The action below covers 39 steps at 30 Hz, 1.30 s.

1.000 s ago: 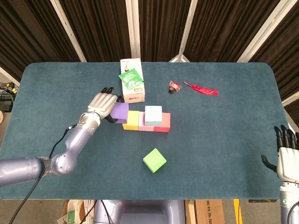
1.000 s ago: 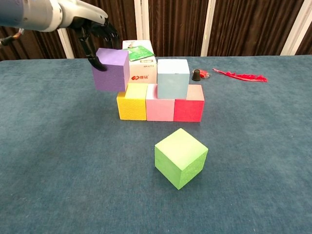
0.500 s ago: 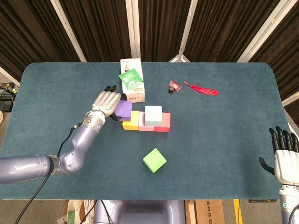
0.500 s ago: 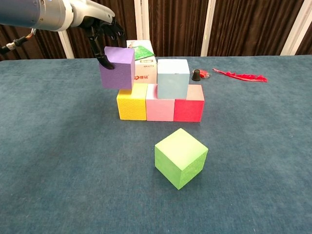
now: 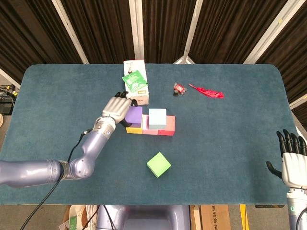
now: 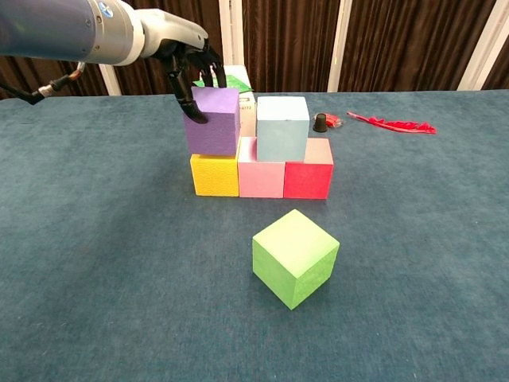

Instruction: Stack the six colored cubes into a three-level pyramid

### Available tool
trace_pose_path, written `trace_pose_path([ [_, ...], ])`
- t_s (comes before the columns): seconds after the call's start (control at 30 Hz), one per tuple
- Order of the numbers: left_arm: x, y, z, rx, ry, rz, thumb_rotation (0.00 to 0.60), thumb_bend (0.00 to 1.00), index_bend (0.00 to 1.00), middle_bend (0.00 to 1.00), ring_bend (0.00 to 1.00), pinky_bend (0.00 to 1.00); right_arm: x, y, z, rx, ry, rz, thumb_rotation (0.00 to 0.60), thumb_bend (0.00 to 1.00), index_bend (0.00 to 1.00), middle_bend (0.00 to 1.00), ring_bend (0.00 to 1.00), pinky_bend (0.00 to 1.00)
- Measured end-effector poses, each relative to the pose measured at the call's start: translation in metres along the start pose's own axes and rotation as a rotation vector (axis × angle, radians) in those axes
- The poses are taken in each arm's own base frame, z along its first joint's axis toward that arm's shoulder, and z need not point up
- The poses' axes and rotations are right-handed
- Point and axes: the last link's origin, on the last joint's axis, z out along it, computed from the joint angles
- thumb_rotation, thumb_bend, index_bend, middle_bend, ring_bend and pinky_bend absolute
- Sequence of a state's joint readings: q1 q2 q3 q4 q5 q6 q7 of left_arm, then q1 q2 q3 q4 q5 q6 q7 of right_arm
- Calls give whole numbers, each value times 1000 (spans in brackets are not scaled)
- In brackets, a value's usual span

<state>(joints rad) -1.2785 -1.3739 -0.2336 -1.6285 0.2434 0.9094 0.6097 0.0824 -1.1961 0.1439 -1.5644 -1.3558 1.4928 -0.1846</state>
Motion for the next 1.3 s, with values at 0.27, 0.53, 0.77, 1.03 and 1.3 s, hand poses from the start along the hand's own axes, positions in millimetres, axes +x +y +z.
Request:
trace_pose_path([
  [0.27, -8, 6, 3, -5, 21, -59, 600, 403, 351, 320, 0, 0, 1, 1, 1, -10, 8, 6, 600, 242, 1, 44, 0, 0],
  [0.53, -10, 9, 5, -5, 22, -68, 600, 403, 350, 319, 0, 0, 2, 2, 1, -19, 12, 8, 600, 242, 1, 44, 0, 0],
  [0.77, -9, 11, 3, -7, 15, -62, 600, 402, 350, 318, 0, 0, 2, 3, 1, -24, 15, 9, 600, 241, 4, 44, 0, 0],
  [1.03, -9, 8, 1, 5, 12, -31, 600, 403, 351, 317, 0, 0, 2, 2, 1, -30, 16, 11, 600, 242, 5, 44, 0, 0],
  [1.3, -11, 9, 1, -6, 5, -37, 600, 399, 350, 314, 0, 0, 2, 2, 1, -38, 15, 10, 600, 242, 5, 44, 0, 0],
])
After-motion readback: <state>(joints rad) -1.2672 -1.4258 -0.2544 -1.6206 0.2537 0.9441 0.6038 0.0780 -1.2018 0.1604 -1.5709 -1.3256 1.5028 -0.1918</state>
